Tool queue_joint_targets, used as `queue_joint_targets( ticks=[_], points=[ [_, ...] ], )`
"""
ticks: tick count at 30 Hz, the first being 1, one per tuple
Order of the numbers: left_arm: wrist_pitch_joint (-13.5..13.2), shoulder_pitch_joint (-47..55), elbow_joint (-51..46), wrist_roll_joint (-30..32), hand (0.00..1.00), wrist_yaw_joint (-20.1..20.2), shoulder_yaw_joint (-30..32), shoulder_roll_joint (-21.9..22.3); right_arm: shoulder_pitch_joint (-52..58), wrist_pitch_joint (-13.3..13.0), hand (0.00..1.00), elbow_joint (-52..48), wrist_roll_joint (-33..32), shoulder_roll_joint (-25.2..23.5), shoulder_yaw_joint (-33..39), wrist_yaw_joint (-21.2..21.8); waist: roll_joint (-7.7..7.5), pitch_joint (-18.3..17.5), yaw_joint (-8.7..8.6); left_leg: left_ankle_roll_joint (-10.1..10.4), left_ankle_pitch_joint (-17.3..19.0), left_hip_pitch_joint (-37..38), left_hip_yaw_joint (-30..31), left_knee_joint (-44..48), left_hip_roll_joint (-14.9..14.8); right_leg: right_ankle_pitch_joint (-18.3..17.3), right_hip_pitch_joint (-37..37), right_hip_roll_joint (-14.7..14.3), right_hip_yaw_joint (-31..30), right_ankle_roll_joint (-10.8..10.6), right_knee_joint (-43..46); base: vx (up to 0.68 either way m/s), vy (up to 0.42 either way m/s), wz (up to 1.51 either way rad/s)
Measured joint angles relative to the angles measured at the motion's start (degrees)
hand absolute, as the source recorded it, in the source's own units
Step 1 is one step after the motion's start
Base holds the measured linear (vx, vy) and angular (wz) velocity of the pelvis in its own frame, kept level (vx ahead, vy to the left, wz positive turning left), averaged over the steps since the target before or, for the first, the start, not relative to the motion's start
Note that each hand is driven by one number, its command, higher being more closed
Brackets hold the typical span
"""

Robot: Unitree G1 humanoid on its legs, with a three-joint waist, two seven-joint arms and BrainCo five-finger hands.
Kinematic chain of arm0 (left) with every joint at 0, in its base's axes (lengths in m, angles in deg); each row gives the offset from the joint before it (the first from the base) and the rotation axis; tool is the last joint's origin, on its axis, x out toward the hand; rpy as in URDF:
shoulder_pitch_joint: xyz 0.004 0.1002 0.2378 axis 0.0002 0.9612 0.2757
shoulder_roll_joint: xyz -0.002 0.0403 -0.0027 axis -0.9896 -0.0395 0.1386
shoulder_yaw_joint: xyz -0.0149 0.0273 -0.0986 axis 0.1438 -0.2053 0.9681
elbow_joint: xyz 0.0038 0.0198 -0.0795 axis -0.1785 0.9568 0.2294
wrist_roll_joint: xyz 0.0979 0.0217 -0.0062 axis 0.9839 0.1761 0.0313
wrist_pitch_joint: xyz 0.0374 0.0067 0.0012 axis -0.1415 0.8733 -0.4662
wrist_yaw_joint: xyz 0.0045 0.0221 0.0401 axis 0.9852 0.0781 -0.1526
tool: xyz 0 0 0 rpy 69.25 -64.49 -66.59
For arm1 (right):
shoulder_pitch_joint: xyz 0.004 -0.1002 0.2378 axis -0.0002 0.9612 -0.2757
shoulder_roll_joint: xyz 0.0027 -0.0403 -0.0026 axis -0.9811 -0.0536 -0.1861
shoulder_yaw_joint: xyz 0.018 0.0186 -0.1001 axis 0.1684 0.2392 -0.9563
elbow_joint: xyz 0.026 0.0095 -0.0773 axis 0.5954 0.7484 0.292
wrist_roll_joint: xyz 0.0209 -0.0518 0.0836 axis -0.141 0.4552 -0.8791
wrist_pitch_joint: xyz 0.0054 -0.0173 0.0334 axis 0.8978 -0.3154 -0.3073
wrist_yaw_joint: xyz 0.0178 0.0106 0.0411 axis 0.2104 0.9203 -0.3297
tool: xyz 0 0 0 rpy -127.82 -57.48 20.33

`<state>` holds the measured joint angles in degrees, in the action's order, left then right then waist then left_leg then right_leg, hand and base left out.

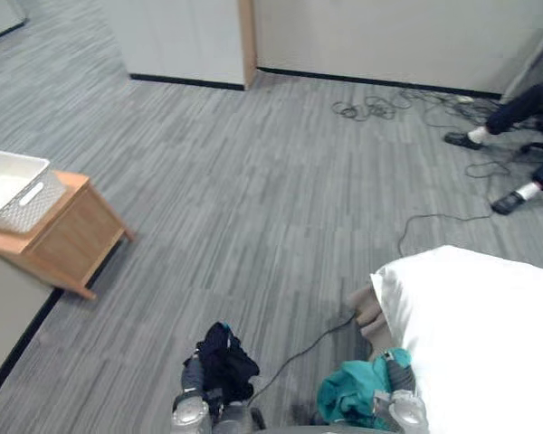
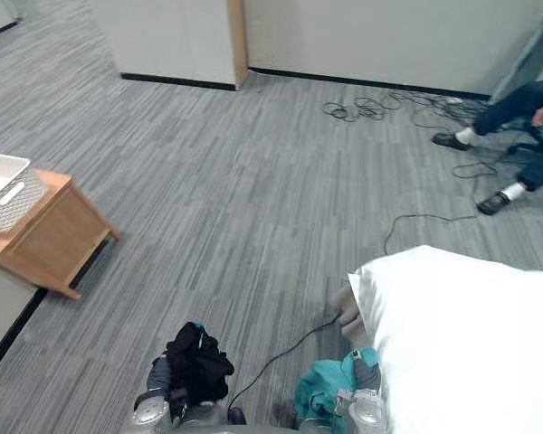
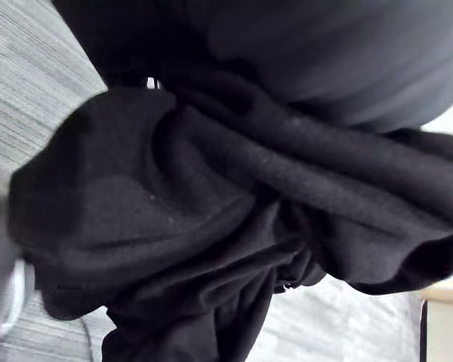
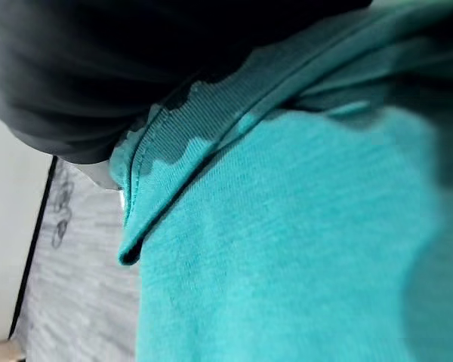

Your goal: Tidy the bed and pick cloth on bed and put in laundry

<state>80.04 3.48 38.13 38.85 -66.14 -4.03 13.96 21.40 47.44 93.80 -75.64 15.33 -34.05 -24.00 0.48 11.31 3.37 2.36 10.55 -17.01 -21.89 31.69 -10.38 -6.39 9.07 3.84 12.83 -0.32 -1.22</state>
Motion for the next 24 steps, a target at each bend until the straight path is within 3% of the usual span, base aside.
queue_joint_targets(
  ticks=[2, 3, 4, 5, 6, 7, 8, 9, 11, 12, 13, 15, 16, 17, 19, 20, 21, 22, 23, 24],
  points=[
    [0.00, 0.00, -1.33, 0.03, 1.00, 0.14, -0.17, 0.11, -0.39, 0.05, 1.00, -0.11, 0.03, 0.68, 0.05, -0.02, -0.07, 0.05, 0.30, 1.00, -1.35, -0.31, -1.30, -8.74, 1.40, -0.67, -0.11, 1.40, 0.02, -1.02, -0.10, 0.29, 0.131, 0.02],
    [-0.01, 0.00, -2.84, 0.10, 1.00, 0.39, -0.28, 0.33, -1.00, 0.32, 1.00, -0.12, 0.07, 1.11, 0.69, -0.03, 0.26, 0.19, 0.60, 1.68, -5.58, -0.38, -2.19, -21.68, 2.88, -2.19, 0.37, 2.78, 0.14, -2.39, -0.09, 0.39, 0.182, 0.05],
    [-0.02, 0.04, -3.31, 0.11, 1.00, 0.42, -0.42, 0.28, -1.33, 0.35, 1.00, -0.12, 0.08, 1.20, 0.80, -0.06, 0.60, 0.49, 0.71, 1.89, -6.09, -0.59, -2.48, -23.85, 2.71, -2.94, 0.90, 2.83, 0.12, -3.07, -0.09, 0.51, 0.269, 0.04],
    [0.02, 0.07, -3.57, 0.11, 1.00, 0.61, -0.43, -0.14, -1.96, 0.47, 1.00, 0.07, 0.14, 1.41, 0.76, -0.06, 0.54, 0.75, 0.75, -0.37, -9.60, -0.72, -3.39, -22.51, 2.48, -4.67, 1.82, 3.60, 0.13, -4.80, 0.11, 0.38, 0.204, -0.02],
    [0.03, 0.08, -3.70, 0.11, 1.00, 0.89, -0.45, -0.25, -2.38, 0.49, 1.00, 0.08, 0.40, 0.98, 0.49, 0.07, -0.78, 1.15, 0.72, -1.83, -9.60, -0.63, -3.77, -20.27, 3.60, -5.68, 2.73, 5.24, -0.04, -5.43, 1.01, 0.61, 0.258, 0.08],
    [0.09, -0.24, -3.78, 0.12, 1.00, 1.28, -0.14, -0.26, -2.47, 0.47, 1.00, 0.09, 0.80, 0.76, -0.57, 0.49, -2.61, 1.38, 0.63, -6.11, -7.26, -0.78, -3.38, -17.56, 5.46, -4.51, 3.90, 7.26, -0.14, -7.32, 2.14, 0.54, 0.190, 0.21],
    [0.13, -0.37, -4.06, 0.12, 1.00, 1.37, -0.04, -0.48, -2.45, 0.48, 1.00, 0.17, 1.39, 0.55, -0.81, 0.92, -3.63, 1.39, 0.55, -8.33, -6.13, -0.07, -3.36, -16.35, 6.49, -3.97, 4.11, 8.65, -0.56, -8.46, 4.68, 0.57, 0.191, 0.23],
    [0.14, -0.35, -4.15, 0.11, 1.00, 1.36, -0.01, -0.41, -2.64, 0.48, 1.00, 0.39, 1.97, 0.50, -0.80, 1.13, -3.94, 1.57, 0.67, -7.95, -5.28, 1.12, -3.58, -15.91, 6.73, -4.04, 3.05, 9.36, -1.13, -8.60, 9.01, 0.58, 0.241, 0.06],
    [0.30, 0.19, -4.26, 0.02, 1.00, 1.53, -0.92, -0.59, -4.40, 0.38, 1.00, 1.04, 2.90, 0.20, -0.84, 1.62, -3.97, 3.06, 0.33, -6.48, -0.87, 8.94, -3.03, -17.01, 7.09, -1.44, -9.68, 12.29, -4.03, -12.94, 43.56, 0.60, 0.249, -0.11],
    [0.39, 0.14, -4.24, 0.01, 1.00, 1.44, -1.57, -1.21, -4.39, 0.36, 1.00, 1.13, 2.93, 0.10, -0.88, 1.66, -4.02, 3.44, 0.19, -6.13, -0.10, 11.39, -2.54, -17.77, 7.31, -1.68, -12.02, 12.29, -4.41, -12.80, 50.24, 0.52, 0.160, 0.21],
    [0.45, 0.39, -4.26, -0.06, 1.00, 1.40, -2.55, -2.51, -4.32, 0.39, 1.00, 1.32, 3.07, -0.15, -1.01, 1.79, -3.27, 3.86, -0.44, -5.47, 0.50, 16.66, -1.42, -20.17, 7.52, -2.97, -15.83, 12.47, -2.79, -10.45, 57.51, 0.55, 0.139, 0.48],
    [0.16, 0.44, -4.32, -0.96, 1.00, 1.21, -3.11, -3.91, -4.09, 0.40, 1.00, 1.13, 3.11, -0.25, -2.68, 2.13, -2.88, 4.06, -2.22, -5.32, 0.55, 22.78, 0.70, -23.75, 7.49, -5.92, -20.51, 12.78, 3.14, -5.97, 55.30, 0.59, 0.044, 0.60],
    [0.07, 0.10, -4.31, -1.82, 1.00, 1.17, -3.15, -4.38, -4.03, 0.39, 1.00, 0.01, 3.13, -0.62, -3.05, 2.53, -2.79, 4.10, -2.93, -4.55, 0.95, 24.95, 1.82, -24.80, 7.24, -7.00, -24.65, 12.08, 4.84, -4.43, 48.24, 0.71, -0.083, 0.68],
    [0.04, -1.15, -4.07, -1.92, 1.00, 1.18, -3.27, -4.29, -4.21, 0.38, 1.00, -0.69, 3.24, -0.70, -2.99, 2.57, -2.35, 4.26, -3.29, -3.50, 1.53, 25.89, 2.79, -24.76, 6.47, -5.35, -27.75, 10.35, 4.99, -3.56, 35.38, 0.58, -0.146, 0.71],
    [-0.06, -2.41, -3.78, -1.93, 1.00, 1.19, -3.70, -4.25, -4.26, 0.41, 1.00, -1.07, 3.33, -0.70, -2.87, 2.60, -1.84, 4.47, -3.96, -1.42, 2.84, 27.44, 4.91, -24.92, 5.47, 0.40, -29.94, 8.52, 2.41, -3.93, 17.29, 0.64, -0.254, 0.79],
    [-0.09, -3.05, -3.62, -1.92, 1.00, 1.16, -3.74, -4.27, -4.21, 0.60, 1.00, -1.47, 3.38, -0.81, -2.94, 2.64, -1.98, 4.40, -4.07, 0.42, 3.94, 29.56, 6.24, -25.58, 5.12, 3.50, -32.61, 8.25, -2.22, -7.02, 11.00, 0.86, -0.386, 1.03],
    [-0.10, -2.28, -3.16, -1.94, 1.00, 1.14, -3.71, -4.30, -3.61, 0.78, 1.00, -2.98, 4.07, -0.74, -3.25, 2.68, -2.42, 4.43, -4.07, 3.70, 5.85, 33.86, 7.69, -25.89, 3.95, 5.30, -33.37, 8.09, -5.30, -7.88, 8.46, 0.76, -0.358, 0.85],
    [-0.24, -1.11, -3.19, -1.93, 1.00, 1.16, -3.67, -4.54, -3.37, 0.82, 1.00, -3.26, 4.29, -0.58, -3.99, 2.67, -2.60, 4.20, -3.65, 4.60, 6.34, 36.12, 7.84, -25.67, 3.58, 6.34, -33.10, 8.10, -5.60, -6.39, 9.95, 0.99, -0.486, 0.71],
    [-0.03, -0.23, -2.31, -1.93, 1.00, 1.13, -3.24, -4.07, -3.86, 0.86, 1.00, -2.89, 4.86, 1.05, -5.50, 2.84, -0.43, 4.28, -3.86, 5.37, 6.77, 36.69, 8.49, -19.50, 0.14, 12.96, -33.10, 6.82, -5.06, -5.30, 16.99, 0.83, -0.445, 0.48],
    [-0.04, -0.24, -2.31, -1.97, 1.00, 1.17, -3.22, -3.31, -4.64, 0.82, 1.00, -2.98, 5.06, 1.63, -5.89, 2.91, 0.76, 4.09, -4.01, 5.45, 6.18, 33.81, 9.46, -12.59, -2.45, 13.79, -32.63, 6.17, -3.86, -4.15, 18.97, 0.82, -0.473, 0.62]
  ],
)
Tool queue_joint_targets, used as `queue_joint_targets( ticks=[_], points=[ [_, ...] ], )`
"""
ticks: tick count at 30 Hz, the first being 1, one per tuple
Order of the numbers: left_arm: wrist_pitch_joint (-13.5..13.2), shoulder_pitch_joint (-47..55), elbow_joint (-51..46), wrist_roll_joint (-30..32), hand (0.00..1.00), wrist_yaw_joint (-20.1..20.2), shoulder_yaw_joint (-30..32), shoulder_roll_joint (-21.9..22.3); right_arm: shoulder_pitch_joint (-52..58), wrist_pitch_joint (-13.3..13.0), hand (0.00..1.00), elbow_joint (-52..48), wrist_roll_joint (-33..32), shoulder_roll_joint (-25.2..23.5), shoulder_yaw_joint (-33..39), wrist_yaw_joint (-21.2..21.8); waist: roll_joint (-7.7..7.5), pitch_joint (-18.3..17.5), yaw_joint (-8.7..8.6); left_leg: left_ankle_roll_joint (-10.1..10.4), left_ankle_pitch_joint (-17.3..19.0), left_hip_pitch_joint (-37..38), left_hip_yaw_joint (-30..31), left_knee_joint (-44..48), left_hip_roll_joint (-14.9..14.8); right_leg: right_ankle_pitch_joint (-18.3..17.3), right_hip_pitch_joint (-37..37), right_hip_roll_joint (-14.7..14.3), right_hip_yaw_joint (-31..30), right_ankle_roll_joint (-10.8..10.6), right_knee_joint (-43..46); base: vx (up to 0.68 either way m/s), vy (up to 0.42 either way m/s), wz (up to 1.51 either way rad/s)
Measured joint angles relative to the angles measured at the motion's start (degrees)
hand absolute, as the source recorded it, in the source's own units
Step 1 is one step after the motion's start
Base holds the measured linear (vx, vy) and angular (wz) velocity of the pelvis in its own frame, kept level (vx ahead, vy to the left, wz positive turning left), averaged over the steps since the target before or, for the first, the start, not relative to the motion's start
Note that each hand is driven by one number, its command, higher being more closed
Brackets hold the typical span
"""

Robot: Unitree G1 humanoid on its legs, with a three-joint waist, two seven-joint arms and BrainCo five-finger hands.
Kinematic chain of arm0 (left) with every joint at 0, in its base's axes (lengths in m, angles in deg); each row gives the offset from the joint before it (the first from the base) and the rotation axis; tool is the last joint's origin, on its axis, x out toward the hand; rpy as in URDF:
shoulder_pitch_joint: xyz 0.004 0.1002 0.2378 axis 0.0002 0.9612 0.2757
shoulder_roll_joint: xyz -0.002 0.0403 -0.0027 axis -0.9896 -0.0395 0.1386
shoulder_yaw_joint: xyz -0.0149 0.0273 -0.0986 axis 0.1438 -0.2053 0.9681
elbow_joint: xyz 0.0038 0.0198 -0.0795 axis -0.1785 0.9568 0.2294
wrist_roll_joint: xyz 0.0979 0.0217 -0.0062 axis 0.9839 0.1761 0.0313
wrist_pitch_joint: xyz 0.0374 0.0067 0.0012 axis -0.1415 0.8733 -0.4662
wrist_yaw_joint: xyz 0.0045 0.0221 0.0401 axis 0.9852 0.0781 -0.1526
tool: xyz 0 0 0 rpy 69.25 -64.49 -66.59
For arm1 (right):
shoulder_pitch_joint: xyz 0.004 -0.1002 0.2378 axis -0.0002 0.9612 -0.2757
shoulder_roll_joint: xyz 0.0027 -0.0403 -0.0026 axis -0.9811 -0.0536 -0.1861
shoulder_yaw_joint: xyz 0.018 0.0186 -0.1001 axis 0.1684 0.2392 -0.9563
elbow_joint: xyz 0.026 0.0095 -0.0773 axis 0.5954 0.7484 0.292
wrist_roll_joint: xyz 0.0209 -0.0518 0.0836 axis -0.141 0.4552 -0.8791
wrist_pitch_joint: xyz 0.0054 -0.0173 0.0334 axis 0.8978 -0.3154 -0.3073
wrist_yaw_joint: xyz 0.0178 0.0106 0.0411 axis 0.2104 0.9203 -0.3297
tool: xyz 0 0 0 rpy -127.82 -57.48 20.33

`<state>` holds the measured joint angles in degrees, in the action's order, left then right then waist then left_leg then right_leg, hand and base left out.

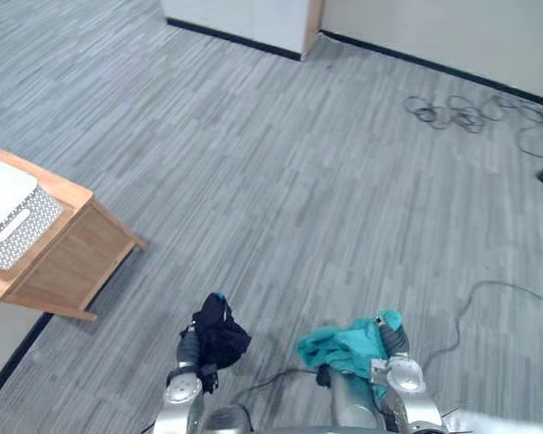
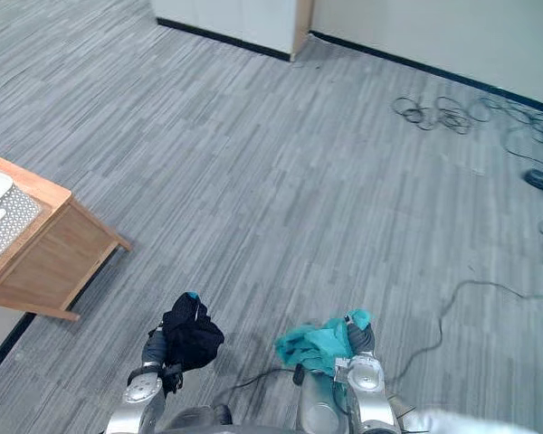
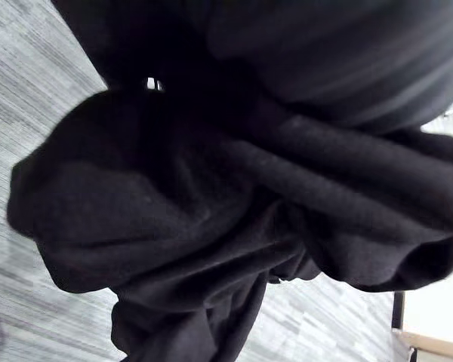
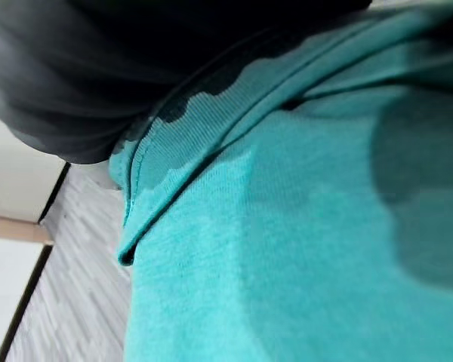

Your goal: Tidy the bed and pick cloth on bed and put in laundry

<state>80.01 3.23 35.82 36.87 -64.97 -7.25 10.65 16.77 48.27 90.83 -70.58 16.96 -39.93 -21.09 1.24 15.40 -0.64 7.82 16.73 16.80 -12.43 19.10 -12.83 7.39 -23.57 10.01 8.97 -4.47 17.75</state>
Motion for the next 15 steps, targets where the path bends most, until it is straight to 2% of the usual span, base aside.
queue_joint_targets(
  ticks=[1, 2, 3, 4, 5, 6, 7, 8, 9, 11, 12, 13, 14, 15],
  points=[
    [-0.03, 0.23, -0.14, -0.02, 1.00, -0.05, 0.23, 1.88, -0.95, 0.00, 1.00, -0.24, 0.00, 1.58, -0.63, 0.10, 3.45, 0.40, 0.33, -4.08, -5.82, -7.27, 1.35, 15.73, -6.14, -3.36, 2.78, -2.27, 3.31, 2.55, 1.08, 0.58, -0.420, 0.53],
    [-0.09, 0.34, -0.30, -0.46, 1.00, -0.04, 0.37, 2.97, -2.01, 0.02, 1.00, -0.27, -0.07, 2.23, -1.17, 0.29, 5.09, 0.85, 1.36, -7.24, -12.88, -12.81, 1.38, 26.45, -10.66, -4.98, 5.92, -4.10, 5.20, 3.92, 0.08, 0.72, -0.483, 0.54],
    [-0.08, 0.44, -0.24, -1.53, 1.00, -0.02, 0.37, 3.88, -3.02, 0.01, 1.00, -0.34, -0.08, 3.01, -1.57, 0.67, 5.99, 1.97, 2.13, -8.14, -12.33, -18.89, 1.39, 40.18, -14.51, -6.84, 11.88, -6.00, 7.06, 4.56, -1.90, 0.71, -0.450, 0.37],
    [-0.08, 0.65, -0.26, -2.05, 1.00, -0.01, 0.44, 4.05, -3.47, -0.01, 1.00, -0.37, -0.07, 3.19, -1.61, 0.74, 5.81, 2.39, 2.70, -8.83, -11.36, -21.11, 1.17, 44.33, -14.58, -7.78, 14.88, -6.22, 7.71, 5.16, -3.02, 0.79, -0.447, 0.40],
    [-0.18, 1.12, -0.57, -3.00, 1.00, 0.05, 0.56, 4.10, -4.21, -0.14, 1.00, -0.53, -0.08, 3.46, -1.61, 0.82, 4.27, 2.81, 3.79, -9.02, -9.48, -24.66, -0.50, 46.96, -12.41, -9.51, 20.07, -5.93, 8.36, 5.46, -5.32, 0.51, -0.275, 0.27],
    [-0.35, 1.21, -0.65, -3.21, 1.00, 0.08, 0.81, 4.17, -4.52, -0.19, 1.00, -0.91, -0.08, 3.68, -1.60, 0.82, 3.62, 2.87, 4.63, -8.67, -8.61, -26.30, -1.93, 46.49, -10.95, -10.33, 22.00, -5.88, 8.63, 5.57, -6.64, 0.60, -0.317, 0.34],
    [-0.89, 1.25, -0.95, -3.90, 1.00, 0.22, 2.19, 4.71, -5.59, -0.46, 1.00, -1.60, -0.08, 4.20, -1.61, 1.02, 3.29, 2.62, 4.98, -7.64, -6.29, -29.47, -4.88, 41.85, -7.93, -11.51, 25.11, -5.97, 9.93, 5.50, -9.27, 0.44, -0.210, 0.43],
    [-1.17, 1.42, -1.48, -4.16, 1.00, 0.30, 2.87, 4.73, -6.79, -0.50, 1.00, -1.84, -0.08, 4.60, -1.57, 1.16, 3.08, 1.96, 5.07, -7.03, -4.61, -32.54, -9.20, 32.28, -4.55, -12.77, 27.14, -6.10, 11.37, 5.01, -11.11, 0.69, -0.282, 0.49],
    [-1.23, 1.42, -1.79, -4.15, 1.00, 0.37, 3.04, 4.75, -7.30, -0.51, 1.00, -1.82, -0.06, 4.87, -1.56, 1.18, 3.06, 1.81, 5.23, -7.01, -4.57, -33.52, -12.04, 26.78, -3.14, -13.30, 28.01, -6.21, 12.06, 4.66, -11.98, 0.69, -0.217, 0.60],
    [-1.24, 1.55, -2.89, -4.12, 1.00, 0.75, 3.50, 4.76, -7.88, -0.51, 1.00, -1.35, 0.05, 6.17, -1.52, 1.24, 3.54, 1.21, 6.04, -6.67, -5.99, -33.72, -25.74, 4.00, 2.15, -14.55, 33.18, -7.17, 16.56, 2.79, -16.19, 0.66, -0.149, 0.71],
    [-1.24, 1.55, -3.01, -4.12, 1.00, 1.11, 3.80, 4.76, -7.89, -0.49, 1.00, -1.11, 0.05, 6.47, -1.50, 1.27, 3.66, 1.10, 6.20, -7.55, -6.81, -33.49, -29.09, -0.48, 3.32, -15.07, 34.71, -7.55, 17.49, 1.97, -16.90, 0.62, -0.086, 0.84],
    [-1.23, 1.83, -3.35, -4.10, 1.00, 1.51, 4.61, 4.74, -7.86, -0.46, 1.00, -0.60, 0.42, 6.59, -1.48, 1.23, 3.99, 0.37, 6.43, -10.76, -8.15, -33.35, -36.62, -4.62, 4.61, -16.36, 38.21, -9.11, 19.42, -0.08, -17.77, 0.65, -0.025, 0.67],
    [-1.22, 2.57, -3.39, -4.09, 1.00, 1.50, 4.85, 4.72, -7.70, -0.46, 1.00, -0.24, 0.98, 6.31, -1.50, 1.21, 4.02, -0.41, 6.40, -12.72, -8.38, -33.20, -38.99, -5.35, 4.94, -17.04, 39.64, -9.61, 19.97, -1.16, -17.90, 0.67, 0.004, 0.67],
    [-1.16, 3.97, -3.27, -4.09, 1.00, 1.54, 5.05, 4.65, -7.18, -0.44, 1.00, 0.55, 1.85, 5.74, -1.48, 1.24, 3.81, -1.84, 6.36, -20.46, -9.97, -32.49, -39.40, -6.96, 6.12, -18.06, 41.82, -10.28, 20.62, -2.76, -17.58, 0.71, 0.013, 0.69]
  ],
)
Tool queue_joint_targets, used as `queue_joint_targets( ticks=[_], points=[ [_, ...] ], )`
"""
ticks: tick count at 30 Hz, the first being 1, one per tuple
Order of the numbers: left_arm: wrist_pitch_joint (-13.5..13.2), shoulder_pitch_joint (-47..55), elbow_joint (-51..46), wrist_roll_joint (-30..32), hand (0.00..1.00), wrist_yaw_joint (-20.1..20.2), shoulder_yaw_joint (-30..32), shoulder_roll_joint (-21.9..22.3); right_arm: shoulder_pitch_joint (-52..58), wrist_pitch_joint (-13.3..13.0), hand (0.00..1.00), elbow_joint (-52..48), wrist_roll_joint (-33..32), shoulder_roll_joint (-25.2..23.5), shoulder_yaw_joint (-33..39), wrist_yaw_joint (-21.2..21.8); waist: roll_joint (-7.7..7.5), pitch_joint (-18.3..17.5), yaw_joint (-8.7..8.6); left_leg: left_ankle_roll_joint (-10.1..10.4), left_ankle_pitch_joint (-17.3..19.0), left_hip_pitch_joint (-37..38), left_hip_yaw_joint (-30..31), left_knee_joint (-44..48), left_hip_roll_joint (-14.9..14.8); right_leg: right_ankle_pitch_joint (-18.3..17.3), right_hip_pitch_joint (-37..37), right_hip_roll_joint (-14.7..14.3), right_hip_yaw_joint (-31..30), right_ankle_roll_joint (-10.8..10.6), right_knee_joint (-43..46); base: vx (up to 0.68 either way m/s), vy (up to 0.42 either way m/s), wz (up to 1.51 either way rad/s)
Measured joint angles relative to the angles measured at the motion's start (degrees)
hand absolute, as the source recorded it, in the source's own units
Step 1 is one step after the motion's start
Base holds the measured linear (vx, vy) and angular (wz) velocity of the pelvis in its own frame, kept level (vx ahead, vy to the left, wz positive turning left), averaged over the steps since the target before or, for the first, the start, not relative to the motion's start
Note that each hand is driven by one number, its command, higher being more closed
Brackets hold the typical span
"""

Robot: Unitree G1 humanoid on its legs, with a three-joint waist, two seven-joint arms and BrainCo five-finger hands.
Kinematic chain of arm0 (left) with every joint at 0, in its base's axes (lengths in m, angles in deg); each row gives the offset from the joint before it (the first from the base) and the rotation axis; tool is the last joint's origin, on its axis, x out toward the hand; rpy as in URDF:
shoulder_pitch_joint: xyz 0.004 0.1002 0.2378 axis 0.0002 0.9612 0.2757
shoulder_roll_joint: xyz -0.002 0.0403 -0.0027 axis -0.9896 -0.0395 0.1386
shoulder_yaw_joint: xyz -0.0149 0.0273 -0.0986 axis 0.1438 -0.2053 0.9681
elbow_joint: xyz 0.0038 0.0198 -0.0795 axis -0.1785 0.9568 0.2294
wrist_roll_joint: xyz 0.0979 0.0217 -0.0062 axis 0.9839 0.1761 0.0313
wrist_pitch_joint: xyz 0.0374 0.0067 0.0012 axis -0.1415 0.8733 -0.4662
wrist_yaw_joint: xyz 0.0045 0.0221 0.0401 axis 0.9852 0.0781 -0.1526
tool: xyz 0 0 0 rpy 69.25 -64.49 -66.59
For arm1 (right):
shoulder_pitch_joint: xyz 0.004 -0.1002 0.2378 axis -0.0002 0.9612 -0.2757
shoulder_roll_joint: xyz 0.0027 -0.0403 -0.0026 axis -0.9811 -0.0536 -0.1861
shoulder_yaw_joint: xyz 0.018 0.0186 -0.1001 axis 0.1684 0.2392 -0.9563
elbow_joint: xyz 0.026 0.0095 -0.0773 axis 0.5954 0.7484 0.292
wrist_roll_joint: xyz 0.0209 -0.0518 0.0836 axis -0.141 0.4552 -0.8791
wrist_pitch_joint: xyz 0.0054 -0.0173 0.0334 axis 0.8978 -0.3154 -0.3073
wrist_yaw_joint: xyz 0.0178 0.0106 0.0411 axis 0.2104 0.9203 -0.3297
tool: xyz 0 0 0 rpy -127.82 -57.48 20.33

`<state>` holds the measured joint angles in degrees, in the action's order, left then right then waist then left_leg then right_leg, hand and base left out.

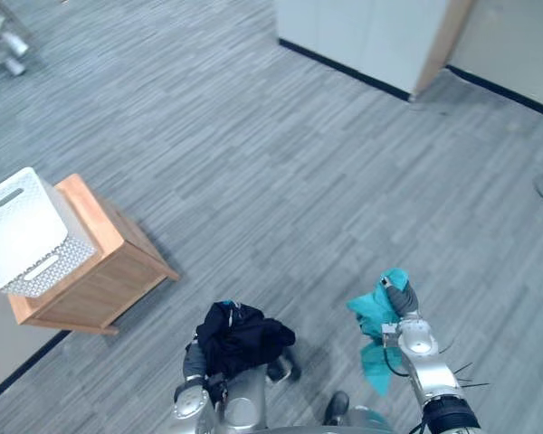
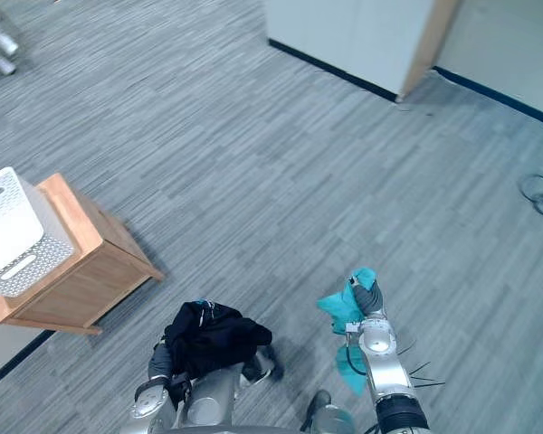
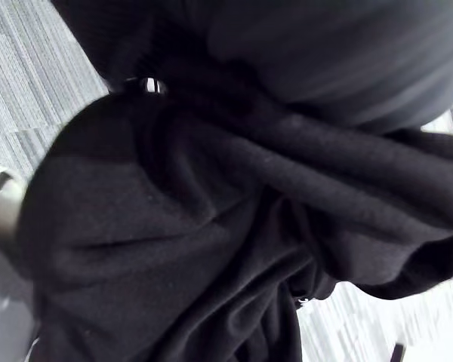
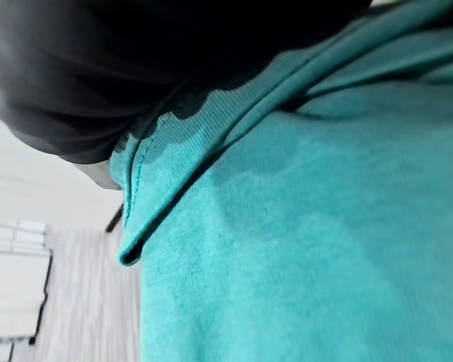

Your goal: Tidy the bed and pick cloth on bed and put in laundry

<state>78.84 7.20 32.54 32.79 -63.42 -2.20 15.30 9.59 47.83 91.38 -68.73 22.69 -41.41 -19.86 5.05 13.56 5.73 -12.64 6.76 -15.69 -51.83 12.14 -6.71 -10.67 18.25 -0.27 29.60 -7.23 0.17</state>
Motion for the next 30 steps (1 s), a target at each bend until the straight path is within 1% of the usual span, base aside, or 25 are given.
queue_joint_targets(
  ticks=[1, 2, 3, 4, 5, 6, 7, 10, 11, 12, 13, 14, 15, 16, 17, 18, 19, 20, 21, 22, 23, 25, 27, 29, 30],
  points=[
    [0.50, 0.49, 0.53, 0.00, 1.00, -0.03, 1.27, 0.12, 0.48, 0.17, 1.00, 1.35, 0.73, -1.33, -0.04, 0.07, -3.10, -2.03, -0.05, -4.03, -0.65, 1.13, 0.76, 0.54, 2.37, -1.65, 0.78, 2.63, 1.52, -2.52, 3.92, 0.73, 0.020, 0.85],
    [0.89, 0.63, 0.49, 0.00, 1.00, 0.12, 0.65, 0.09, 0.76, 0.13, 1.00, 2.06, 1.59, -2.00, -0.10, 0.12, -4.11, -3.23, 0.07, -3.98, 1.21, 1.89, 3.35, 0.29, 3.50, -1.79, -3.36, 5.97, 1.75, -2.80, 16.33, 0.73, 0.042, 0.83],
    [1.04, 0.59, 0.44, -0.01, 1.00, 0.07, 0.60, 0.09, 0.88, 0.11, 1.00, 2.07, 1.99, -2.06, -0.08, 0.17, -4.26, -3.26, -0.16, -3.48, 1.94, 2.86, 4.82, 0.25, 4.00, -1.39, -6.06, 8.22, 1.54, -1.91, 24.40, 0.73, 0.106, 0.92],
    [1.28, 0.42, 0.46, -0.01, 1.00, -0.04, 0.43, 0.09, 0.93, 0.06, 1.00, 1.98, 2.40, -2.21, -0.07, 0.32, -4.58, -3.25, -0.50, -1.78, 2.94, 5.60, 7.92, 0.32, 5.67, -0.13, -10.55, 12.11, -0.24, 1.55, 41.19, 0.73, 0.118, 1.29],
    [1.34, 0.37, 0.38, 0.01, 1.00, -0.22, -0.61, -0.20, 1.90, 0.09, 1.00, 1.89, 2.63, -2.71, -0.06, 0.88, -4.50, -3.23, -1.35, -0.22, 4.21, 9.38, 12.25, 0.22, 7.07, -0.39, -14.53, 13.26, -4.62, 2.18, 53.68, 0.74, 0.088, 1.55],
    [1.34, 0.39, 0.40, 0.08, 1.00, -0.45, -1.02, -0.46, 2.59, 0.08, 1.00, 1.87, 2.63, -3.13, -0.06, 1.04, -4.34, -3.18, -2.12, 0.47, 4.61, 11.48, 14.65, -0.16, 7.45, -0.91, -15.85, 13.36, -5.84, 2.56, 56.95, 0.73, 0.015, 1.96],
    [1.21, 0.21, 0.53, 0.15, 1.00, -0.80, -2.10, -0.78, 4.45, 0.04, 1.00, 1.42, 2.63, -3.68, -0.19, 1.15, -3.97, -3.10, -3.41, 1.08, 4.81, 15.29, 19.66, -0.90, 7.73, -2.18, -18.75, 13.52, -6.49, 4.22, 58.87, 0.69, -0.059, 1.75],
    [1.06, -1.45, 1.70, 2.25, 1.00, -1.61, -3.84, -1.44, 7.92, -0.19, 1.00, -1.50, 2.55, -4.73, -0.54, 1.21, -3.51, -2.99, -4.95, 1.81, 4.37, 19.99, 29.39, -2.52, 7.53, -4.23, -27.99, 14.42, -9.58, 4.63, 50.44, 0.68, -0.196, 2.24],
    [1.08, -2.60, 3.52, 2.91, 1.00, -1.77, -5.00, -2.14, 8.53, -0.22, 1.00, -2.25, 2.40, -4.92, -0.30, 1.20, -3.41, -3.05, -5.69, 2.74, 4.20, 21.32, 33.22, -3.29, 7.22, -4.21, -31.10, 13.84, -13.60, 3.48, 40.56, 0.63, -0.388, 1.98],
    [1.06, -3.43, 5.29, 4.41, 1.00, -1.79, -6.21, -2.83, 8.89, -0.28, 1.00, -2.59, 2.32, -5.02, 0.11, 1.20, -2.62, -3.02, -6.29, 5.07, 4.84, 22.62, 36.99, -4.10, 6.32, -1.91, -32.99, 12.67, -18.15, 1.74, 28.30, 0.52, -0.336, 1.88],
    [1.05, -3.88, 6.07, 4.85, 1.00, -1.88, -6.62, -3.06, 8.93, -0.28, 1.00, -2.60, 2.25, -5.23, 0.39, 1.20, -2.62, -3.02, -6.43, 6.26, 5.29, 23.45, 38.36, -4.72, 5.94, 0.47, -33.57, 12.31, -20.64, 0.79, 21.82, 0.51, -0.410, 1.60],
    [1.08, -4.50, 7.95, 6.07, 1.00, -2.23, -7.15, -3.47, 9.09, -0.23, 1.00, -2.55, 2.06, -5.76, 0.90, 1.19, -3.14, -2.90, -6.34, 8.60, 6.30, 25.21, 40.68, -5.49, 5.64, 4.76, -34.44, 12.78, -24.61, -2.29, 11.56, 0.49, -0.469, 1.30],
    [1.15, -4.15, 9.05, 7.05, 1.00, -2.62, -7.15, -3.81, 9.33, -0.17, 1.00, -2.57, 2.06, -6.37, 0.79, 1.26, -4.09, -2.63, -6.01, 11.15, 7.83, 26.97, 42.25, -5.58, 5.37, 6.55, -35.57, 13.72, -27.14, -3.63, 7.51, 0.58, -0.578, 1.21],
    [1.19, -3.55, 9.13, 7.36, 1.00, -2.63, -7.13, -4.03, 9.66, -0.15, 1.00, -2.58, 2.05, -6.72, 0.64, 1.26, -4.53, -2.62, -5.89, 12.57, 8.75, 28.28, 42.88, -5.56, 5.09, 6.68, -35.66, 14.11, -27.61, -3.66, 7.62, 0.49, -0.545, 1.09],
    [1.12, -1.37, 8.72, 8.04, 1.00, -2.65, -7.12, -4.81, 11.21, -0.18, 1.00, -2.72, 2.07, -6.91, -0.52, 1.54, -5.76, -3.49, -5.72, 14.34, 11.63, 30.66, 44.94, -5.07, 4.35, 5.91, -35.37, 14.31, -28.03, -2.19, 9.82, 0.42, -0.470, 0.79],
    [1.16, -0.62, 9.01, 8.08, 1.00, -2.66, -6.93, -5.07, 11.73, -0.13, 1.00, -2.75, 2.07, -6.37, -0.96, 2.07, -5.57, -3.89, -5.44, 15.22, 13.10, 31.80, 45.83, -4.35, 2.93, 9.82, -35.40, 13.37, -28.24, -2.24, 12.45, 0.54, -0.578, 0.89],
    [1.19, 1.63, 9.10, 8.07, 1.00, -2.67, -6.68, -3.79, 13.03, -0.08, 1.00, -2.86, 2.12, -5.08, -2.03, 2.44, -2.18, -5.61, -4.75, 16.72, 14.74, 31.15, 47.11, 0.74, -2.15, 10.66, -34.81, 9.96, -25.30, -2.20, 16.06, 0.56, -0.530, 0.87],
    [1.21, 1.54, 9.05, 8.04, 1.00, -2.65, -5.97, -2.66, 12.44, -0.03, 1.00, -3.09, 2.10, -4.16, -2.23, 2.49, -0.05, -5.45, -5.07, 15.13, 13.36, 24.47, 46.57, 15.80, -6.61, 11.04, -32.70, 8.54, -21.67, -0.26, 16.44, 0.52, -0.535, 0.88],
    [1.21, 1.42, 9.00, 7.96, 1.00, -2.67, -5.68, -1.90, 12.39, -0.03, 1.00, -3.43, 2.08, -3.34, -2.27, 2.52, 0.56, -5.09, -5.17, 13.13, 11.05, 20.89, 46.01, 22.89, -8.70, 10.82, -31.39, 7.66, -20.44, 0.43, 16.04, 0.48, -0.532, 0.75],
    [1.09, 1.43, 8.76, 7.50, 1.00, -2.66, -4.87, -0.39, 12.23, -0.05, 1.00, -4.61, 2.05, -2.56, -2.38, 2.69, 1.18, -4.02, -4.28, 10.16, 4.69, 13.79, 42.84, 38.13, -14.70, 9.68, -27.60, 5.26, -18.44, 2.52, 14.52, 0.43, -0.516, 0.43],
    [1.06, 1.03, 8.20, 7.32, 1.00, -2.67, -4.71, 0.01, 11.65, -0.08, 1.00, -5.15, 1.98, -2.29, -2.11, 2.79, 1.54, -3.49, -3.17, 10.09, 5.14, 9.81, 39.56, 47.85, -17.96, 8.56, -24.19, 4.20, -17.74, 4.21, 13.43, 0.44, -0.468, 0.28],
    [0.96, 1.04, 6.11, 7.05, 1.00, -2.61, -4.47, -0.32, 9.88, -0.10, 1.00, -5.27, 1.99, -1.68, -1.52, 2.80, 0.58, -2.90, -2.98, 9.04, 5.91, 5.96, 31.75, 53.55, -18.65, 7.19, -19.09, 4.40, -16.44, 5.53, 10.25, 0.48, -0.422, 0.23],
    [0.42, 0.80, 4.56, 6.74, 1.00, -2.35, -4.20, -0.08, 8.87, -0.09, 1.00, -6.14, 2.04, -1.25, -0.94, 2.79, 0.35, -2.90, -2.86, 9.50, 6.22, 3.25, 24.26, 48.87, -17.62, 6.63, -16.15, 4.47, -14.81, 5.85, 7.13, 0.36, -0.253, 0.29],
    [0.15, 0.82, 2.77, 6.73, 1.00, -1.34, -4.17, 0.03, 7.41, -0.04, 1.00, -6.29, 2.25, -1.21, 0.40, 2.89, 0.21, -2.86, -2.63, 11.72, 7.20, 2.40, 14.21, 33.35, -13.85, 6.00, -13.72, 4.40, -11.46, 5.50, 4.16, 0.33, -0.128, 0.44],
    [0.14, 0.76, 2.56, 6.73, 1.00, -1.16, -4.18, 0.10, 7.36, 0.01, 1.00, -6.29, 2.57, -1.16, 1.06, 3.07, 0.09, -2.91, -2.34, 11.91, 7.24, 2.95, 8.97, 26.34, -12.14, 6.12, -12.19, 4.34, -9.29, 5.21, 3.25, 0.50, -0.135, 0.84]
  ],
)
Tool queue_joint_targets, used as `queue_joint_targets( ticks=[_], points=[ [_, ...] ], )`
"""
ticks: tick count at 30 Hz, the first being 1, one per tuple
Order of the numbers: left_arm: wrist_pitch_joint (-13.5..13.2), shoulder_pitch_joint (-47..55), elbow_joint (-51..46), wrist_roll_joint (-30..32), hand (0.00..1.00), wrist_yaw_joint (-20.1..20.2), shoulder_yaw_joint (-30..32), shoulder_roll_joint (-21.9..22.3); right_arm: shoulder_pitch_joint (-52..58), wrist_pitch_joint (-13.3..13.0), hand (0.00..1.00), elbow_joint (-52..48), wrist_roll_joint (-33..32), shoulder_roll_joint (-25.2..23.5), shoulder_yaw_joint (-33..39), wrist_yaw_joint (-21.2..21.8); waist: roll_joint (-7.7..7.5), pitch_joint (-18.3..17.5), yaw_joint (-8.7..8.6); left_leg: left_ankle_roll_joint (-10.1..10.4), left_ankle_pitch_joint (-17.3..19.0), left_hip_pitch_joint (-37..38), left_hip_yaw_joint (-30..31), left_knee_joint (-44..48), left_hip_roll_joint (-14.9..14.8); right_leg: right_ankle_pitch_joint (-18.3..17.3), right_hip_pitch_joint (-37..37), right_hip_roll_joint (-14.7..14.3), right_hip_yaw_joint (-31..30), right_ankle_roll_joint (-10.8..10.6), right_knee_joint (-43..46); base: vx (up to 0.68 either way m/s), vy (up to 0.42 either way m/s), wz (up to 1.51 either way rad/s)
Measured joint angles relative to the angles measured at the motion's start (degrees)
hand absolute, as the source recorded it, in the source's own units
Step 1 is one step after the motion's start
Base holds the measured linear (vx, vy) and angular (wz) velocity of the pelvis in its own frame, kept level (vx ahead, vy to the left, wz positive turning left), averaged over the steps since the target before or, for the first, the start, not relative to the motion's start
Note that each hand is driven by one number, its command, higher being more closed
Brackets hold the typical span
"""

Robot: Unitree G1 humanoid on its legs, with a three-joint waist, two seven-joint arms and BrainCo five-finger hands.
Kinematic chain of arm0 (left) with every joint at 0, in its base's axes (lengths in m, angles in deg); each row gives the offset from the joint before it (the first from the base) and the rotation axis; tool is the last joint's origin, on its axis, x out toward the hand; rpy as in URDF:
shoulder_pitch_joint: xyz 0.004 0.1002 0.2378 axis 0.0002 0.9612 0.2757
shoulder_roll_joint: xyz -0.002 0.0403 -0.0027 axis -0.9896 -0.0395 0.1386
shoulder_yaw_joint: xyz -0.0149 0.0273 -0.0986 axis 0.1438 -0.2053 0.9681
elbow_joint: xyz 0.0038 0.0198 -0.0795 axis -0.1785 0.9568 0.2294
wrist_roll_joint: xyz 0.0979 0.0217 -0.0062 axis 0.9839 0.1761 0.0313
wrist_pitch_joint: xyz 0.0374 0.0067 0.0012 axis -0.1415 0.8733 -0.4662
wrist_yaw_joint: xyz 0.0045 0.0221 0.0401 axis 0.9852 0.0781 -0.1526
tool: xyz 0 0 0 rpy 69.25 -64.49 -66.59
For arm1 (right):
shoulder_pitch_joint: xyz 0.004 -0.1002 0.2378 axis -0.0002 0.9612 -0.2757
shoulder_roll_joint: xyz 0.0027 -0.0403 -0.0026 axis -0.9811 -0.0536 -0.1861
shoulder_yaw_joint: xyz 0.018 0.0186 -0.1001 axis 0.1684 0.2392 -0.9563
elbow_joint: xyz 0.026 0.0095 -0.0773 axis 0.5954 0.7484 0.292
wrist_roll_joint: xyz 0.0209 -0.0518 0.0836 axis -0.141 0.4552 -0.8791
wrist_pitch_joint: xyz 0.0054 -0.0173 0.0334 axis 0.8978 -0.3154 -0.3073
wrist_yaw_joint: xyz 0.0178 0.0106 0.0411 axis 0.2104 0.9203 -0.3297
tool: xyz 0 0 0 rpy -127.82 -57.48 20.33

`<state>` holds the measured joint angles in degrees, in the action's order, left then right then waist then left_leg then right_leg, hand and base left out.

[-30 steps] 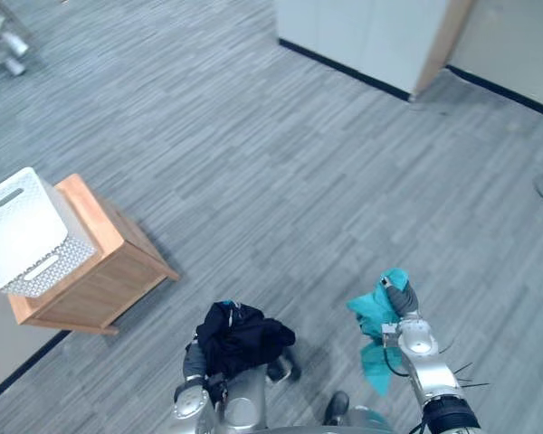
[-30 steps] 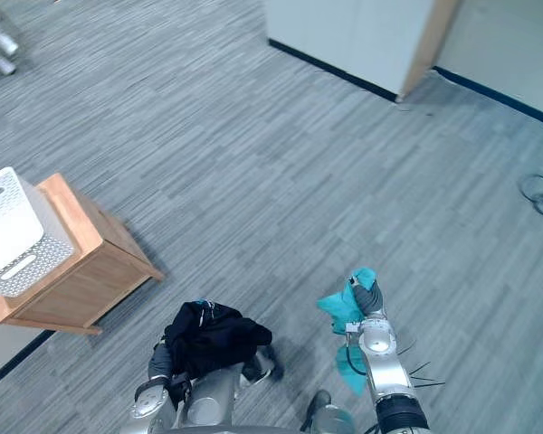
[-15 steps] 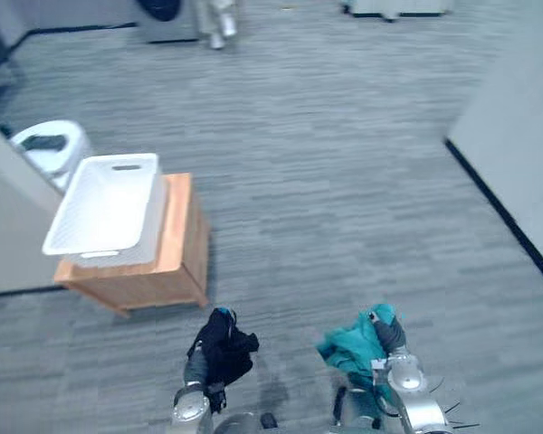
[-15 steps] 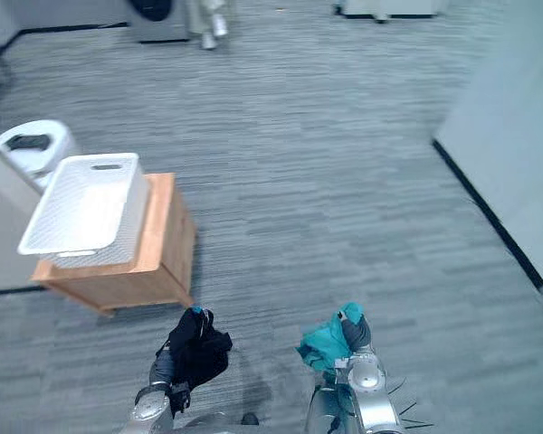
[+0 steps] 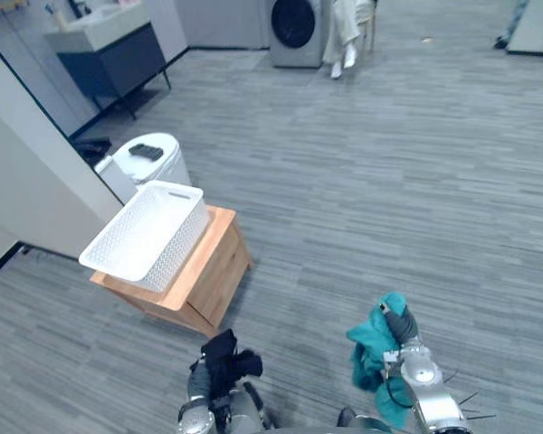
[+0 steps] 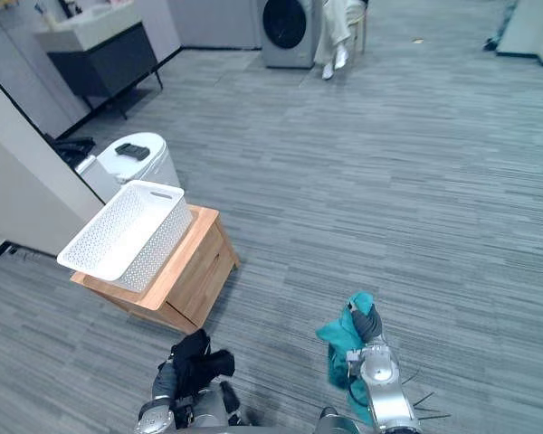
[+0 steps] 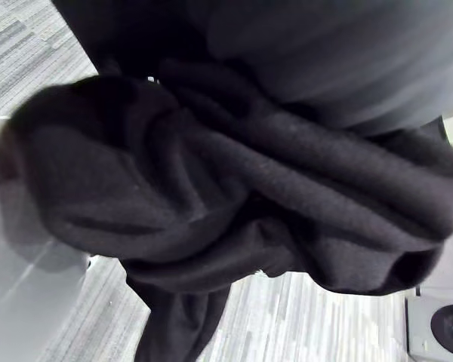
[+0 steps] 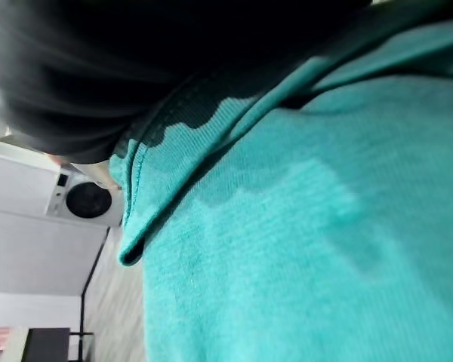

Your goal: Tidy the bed and pick cloth on bed and put in laundry

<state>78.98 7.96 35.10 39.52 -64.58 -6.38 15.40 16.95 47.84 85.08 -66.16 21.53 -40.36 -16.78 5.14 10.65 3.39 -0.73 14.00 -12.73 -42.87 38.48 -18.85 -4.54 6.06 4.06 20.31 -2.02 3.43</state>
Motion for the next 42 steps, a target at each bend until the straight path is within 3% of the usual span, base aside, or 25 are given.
queue_joint_targets(
  ticks=[1, 3, 5, 6, 7, 8, 9, 12, 15, 16, 17, 19, 20, 23, 24, 26, 27, 28, 30, 31, 32, 33, 36, 38, 42],
  points=[
    [0.03, -0.12, 0.00, 0.02, 1.00, 0.11, -0.04, 0.04, 0.00, 0.13, 1.00, 0.01, 0.09, 0.43, 0.25, 0.22, -0.28, 0.07, 0.00, -0.02, -0.07, 0.87, -7.27, -8.46, 2.49, -0.06, 2.21, -0.17, 3.07, -0.03, -1.02, 0.46, -0.096, 0.93],
    [0.47, -0.30, -0.44, 0.04, 1.00, 0.72, -0.14, 0.04, -0.08, 0.13, 1.00, -0.01, 0.13, 0.88, 1.40, 0.25, -1.11, 0.05, -0.46, -1.10, -1.19, 2.59, -14.57, -20.95, 7.26, -0.84, 5.15, -0.40, 8.16, -1.26, -1.61, 0.47, -0.037, 1.25],
    [0.69, 0.57, -1.47, 0.05, 1.00, 1.13, 0.35, -0.21, -0.06, 0.22, 1.00, -0.07, 0.18, 0.35, 2.31, 0.23, -1.72, -0.33, -0.47, -8.24, -4.81, 4.28, -15.43, -25.85, 9.01, -2.80, 8.75, -1.70, 11.33, -4.04, -1.41, 0.57, 0.057, 1.23],
    [1.49, 1.08, -1.32, 0.05, 1.00, 1.17, 1.44, -0.27, -0.05, 0.16, 1.00, -0.09, 0.41, -0.92, 2.13, 0.32, -5.04, -1.36, -0.21, -11.05, -4.27, 5.75, -13.55, -26.29, 11.66, -4.92, 8.55, 1.61, 13.21, -6.40, 6.08, 0.51, 0.079, 0.78],
    [1.50, 1.12, -1.32, 0.05, 1.00, 1.18, 1.42, -0.29, -0.07, 0.15, 1.00, -0.09, 0.47, -1.02, 2.13, 0.32, -5.17, -1.43, -0.09, -11.04, -4.17, 5.82, -13.41, -26.38, 11.82, -5.02, 8.25, 1.89, 13.22, -6.54, 7.17, 0.61, 0.111, 0.90],
    [1.78, 0.88, -1.73, 0.07, 1.00, 1.18, 1.44, -0.65, -0.21, -0.02, 1.00, -0.17, 0.70, -2.33, 2.19, 0.29, -6.06, -1.80, 0.34, -10.62, -3.50, 7.07, -11.19, -26.54, 12.91, -5.05, 4.17, 6.02, 12.92, -6.93, 21.32, 0.54, 0.123, 0.88],
    [2.37, 0.16, -1.92, 0.06, 1.00, 1.13, 0.79, -1.50, -0.29, -0.04, 1.00, -0.27, 0.83, -3.49, 2.01, 0.40, -6.80, -1.67, -0.53, -10.04, -2.70, 9.87, -7.61, -26.90, 14.83, -4.85, -1.11, 11.65, 11.48, -4.60, 41.93, 0.66, 0.138, 1.11],
    [2.51, -1.26, -2.11, 0.09, 1.00, 0.97, -1.30, -3.48, 0.18, -0.06, 1.00, -0.90, 1.14, -5.54, 1.99, 0.42, -6.05, -1.13, -2.58, -9.42, -2.65, 15.75, -0.46, -29.28, 16.53, -7.71, -5.89, 14.83, 9.30, -2.05, 57.35, 0.46, 0.036, 1.25],
    [2.16, -2.93, -3.19, 0.21, 1.00, 0.78, -2.95, -5.76, 1.09, -0.28, 1.00, -3.47, 1.10, -5.74, 1.02, 0.42, -5.53, -0.79, -3.16, -8.18, -2.64, 18.56, 5.92, -30.76, 17.20, -11.23, -13.26, 13.74, 5.25, -1.64, 48.99, 0.44, -0.087, 1.40],
    [2.15, -4.14, -2.86, 0.45, 1.00, 0.71, -3.12, -6.39, 1.35, -0.31, 1.00, -4.69, 1.10, -5.70, 1.11, 0.41, -5.63, -0.74, -4.11, -7.48, -2.80, 18.63, 9.59, -31.18, 17.25, -11.60, -16.32, 10.78, -0.78, -2.25, 38.24, 0.33, -0.208, 1.57],
    [2.01, -5.23, -1.95, 1.31, 1.00, 0.73, -3.45, -6.55, 1.69, -0.42, 1.00, -5.57, 0.92, -5.55, 1.20, 0.40, -5.69, -0.77, -5.29, -6.61, -3.26, 18.85, 13.44, -32.01, 17.24, -9.81, -17.39, 6.63, -10.26, -4.25, 23.23, 0.33, -0.222, 1.68],
    [1.24, -6.36, 0.33, 2.21, 1.00, 0.84, -4.52, -7.13, 2.66, -0.85, 1.00, -6.50, -0.02, -5.49, 1.30, 0.37, -6.22, -0.69, -5.90, -4.81, -3.50, 20.07, 16.95, -33.54, 17.97, -3.62, -17.72, 4.99, -20.10, -7.40, 8.55, 0.32, -0.272, 1.41],
    [1.12, -5.96, 1.90, 2.50, 1.00, 0.81, -5.50, -7.86, 3.82, -0.89, 1.00, -7.29, -0.18, -5.71, 1.19, 0.38, -6.72, -0.63, -5.78, -2.91, -2.55, 21.66, 18.74, -33.58, 18.20, -0.15, -17.77, 5.17, -22.98, -9.10, 6.80, 0.26, -0.289, 1.09],
    [1.01, -2.97, 2.77, 3.58, 1.00, 0.86, -5.39, -9.31, 6.63, -1.20, 1.00, -9.49, -0.50, -5.80, -0.13, 0.44, -8.02, -1.47, -5.48, 0.86, 1.99, 23.40, 21.56, -29.03, 17.49, 5.20, -15.57, 4.94, -23.87, -6.25, 7.59, 0.35, -0.363, 0.70],
    [1.10, -2.35, 2.98, 3.88, 1.00, 0.85, -4.98, -7.95, 6.71, -1.28, 1.00, -11.40, -0.53, -3.74, -0.05, 0.43, -4.60, -1.41, -5.48, 2.94, 5.36, 21.05, 22.13, -20.91, 11.66, 4.99, -13.92, 2.17, -20.42, -5.22, 8.06, 0.40, -0.403, 0.56],
    [1.03, -2.60, 2.82, 3.87, 1.00, 0.86, -4.94, -6.52, 6.44, -1.40, 1.00, -13.81, -0.52, -2.42, 0.11, 0.39, -2.85, -1.15, -6.09, 3.70, 3.99, 16.98, 19.76, -10.88, 7.42, 5.06, -11.80, 1.29, -18.16, -3.19, 6.17, 0.34, -0.324, 0.55],
    [0.91, -2.54, 2.54, 3.88, 1.00, 0.90, -3.91, -4.65, 6.17, -1.55, 1.00, -15.80, -0.46, -1.73, 0.13, 0.41, -2.87, -0.48, -5.83, 4.25, 2.71, 14.43, 16.09, -4.52, 4.06, 5.93, -9.88, 0.89, -17.38, -1.96, 4.95, 0.27, -0.209, 0.26],
    [0.91, -2.34, 2.49, 3.86, 1.00, 0.96, -3.03, -3.63, 5.47, -1.74, 1.00, -16.80, -0.44, -1.37, 0.12, 0.41, -2.93, -0.45, -5.41, 4.27, 2.73, 14.39, 14.68, -4.53, 3.38, 5.98, -8.41, 0.94, -17.36, -1.63, 3.87, 0.27, -0.160, 0.07],
    [0.90, -2.24, 2.32, 3.88, 1.00, 1.17, -2.96, -3.40, 3.87, -2.32, 1.00, -19.09, -0.16, -0.84, 0.71, 0.38, -3.21, -0.30, -5.43, 4.27, 2.73, 13.54, 16.33, -7.63, 4.70, 5.96, -6.41, 1.68, -17.32, -1.60, 2.22, 0.21, -0.055, -0.05],
    [0.89, -2.32, 1.58, 3.89, 1.00, 1.15, -2.81, -3.39, 2.31, -2.59, 1.00, -20.46, 0.02, 0.29, 1.20, 0.32, -3.09, -0.38, -5.40, 4.65, 2.39, 12.37, 20.35, -12.06, 7.14, 5.96, -6.26, 2.20, -17.38, -1.61, 2.04, 0.15, 0.012, -0.13],
    [0.26, -2.39, 0.99, 3.90, 1.00, 1.13, -2.84, -3.45, 0.49, -3.36, 1.00, -21.20, 0.06, 2.24, 1.16, 0.29, -2.32, -0.48, -5.52, 4.49, -2.87, 11.92, 25.82, -20.74, 9.91, 5.91, -6.29, 1.93, -17.41, -1.72, 2.00, 0.12, 0.077, -0.12],
    [-0.20, -2.77, 0.74, 3.90, 1.00, 1.14, -2.88, -3.94, -0.67, -3.87, 1.00, -21.06, 0.09, 3.26, 1.39, 0.27, -1.85, -0.62, -5.25, 3.67, -4.67, 11.84, 27.23, -22.74, 10.37, 5.56, -6.07, 1.65, -17.36, -2.41, 1.72, 0.08, 0.066, 0.10],
    [-0.50, -3.06, -0.10, 3.90, 1.00, 1.16, -3.31, -4.98, -3.93, -4.55, 1.00, -21.99, 0.07, 5.74, 1.70, 0.27, -4.32, -0.71, -5.51, 2.65, -6.80, 12.15, 28.01, -26.93, 13.05, 6.38, -6.23, 3.86, -16.32, -3.76, -0.15, 0.04, 0.075, 0.26],
    [-0.44, -2.76, -0.11, 3.90, 1.00, 1.29, -3.75, -5.04, -8.18, -4.68, 1.00, -22.04, 0.06, 7.86, 1.70, 0.28, -4.72, -0.83, -4.93, 2.25, -10.08, 15.20, 27.15, -33.60, 15.23, 7.17, -5.52, 5.10, -16.71, -4.02, -1.59, 0.00, 0.093, 0.08],
    [-0.45, -2.78, -0.09, 3.95, 1.00, 2.39, -3.95, -6.18, -14.54, -4.72, 1.00, -22.07, 0.06, 11.79, 0.80, 0.39, -4.76, -1.14, -4.80, 2.63, -11.06, 15.81, 27.14, -38.52, 15.90, 7.17, -5.58, 5.66, -15.98, -4.35, -2.72, -0.04, 0.044, 0.12]
  ],
)
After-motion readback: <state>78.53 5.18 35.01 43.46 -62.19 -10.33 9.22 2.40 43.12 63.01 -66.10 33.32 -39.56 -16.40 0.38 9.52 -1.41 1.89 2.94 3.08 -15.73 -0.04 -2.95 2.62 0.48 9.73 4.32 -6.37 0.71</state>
